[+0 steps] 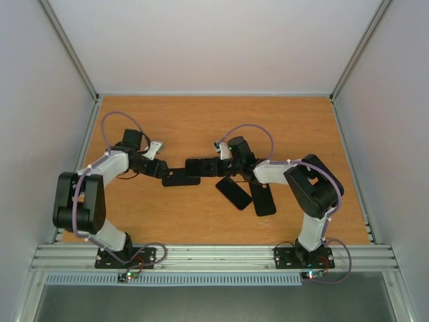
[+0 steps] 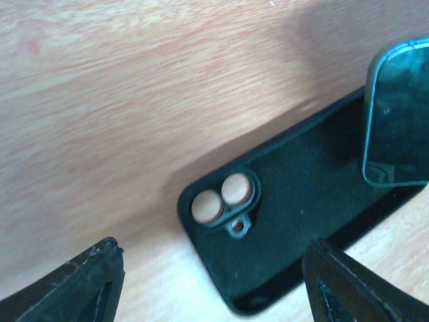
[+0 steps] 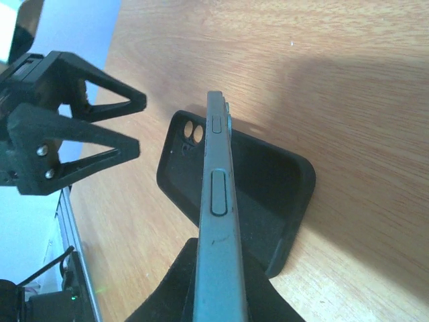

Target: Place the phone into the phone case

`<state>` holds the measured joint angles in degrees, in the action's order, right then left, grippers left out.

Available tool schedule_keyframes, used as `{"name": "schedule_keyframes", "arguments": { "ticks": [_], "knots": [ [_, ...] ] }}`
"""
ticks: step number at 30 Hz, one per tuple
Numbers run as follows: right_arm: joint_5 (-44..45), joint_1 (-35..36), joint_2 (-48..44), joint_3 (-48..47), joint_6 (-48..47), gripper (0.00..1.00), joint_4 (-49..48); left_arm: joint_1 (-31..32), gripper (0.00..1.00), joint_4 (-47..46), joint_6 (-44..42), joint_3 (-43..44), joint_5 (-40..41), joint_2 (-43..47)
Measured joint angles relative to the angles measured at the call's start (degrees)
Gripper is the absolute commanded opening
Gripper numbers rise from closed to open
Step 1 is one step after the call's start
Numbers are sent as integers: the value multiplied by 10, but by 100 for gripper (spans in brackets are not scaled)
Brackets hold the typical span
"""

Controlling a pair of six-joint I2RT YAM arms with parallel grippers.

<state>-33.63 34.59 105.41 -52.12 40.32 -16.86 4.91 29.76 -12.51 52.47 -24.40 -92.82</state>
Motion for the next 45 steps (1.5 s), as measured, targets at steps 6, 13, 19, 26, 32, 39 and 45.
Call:
{"name": "schedule_keyframes", "arguments": {
  "ticks": [6, 13, 19, 26, 32, 39, 45],
  "knots": [
    [0, 0, -1, 0, 0, 1, -3, -7, 74, 10, -16, -33, 10, 52],
    [0, 0, -1, 0, -1, 1, -3, -7, 73, 21, -25, -30, -10, 6],
    [-1, 0, -1, 0, -1, 1, -4, 2, 73, 22, -25, -12, -30, -26],
    [-9, 0, -1, 0, 2, 1, -18, 12, 73, 23, -25, 15, -59, -54],
    [-16, 0, 0, 7, 15, 1, -32, 20, 72, 20, -22, 39, -89, -81],
    [-20, 4, 1, 23, 33, 1, -48, 20, 72, 7, -14, 36, -101, -82],
    [-39, 14, 21, 26, 67, 1, -87, 20, 72, -10, -14, 19, -101, -72]
  ]
}}
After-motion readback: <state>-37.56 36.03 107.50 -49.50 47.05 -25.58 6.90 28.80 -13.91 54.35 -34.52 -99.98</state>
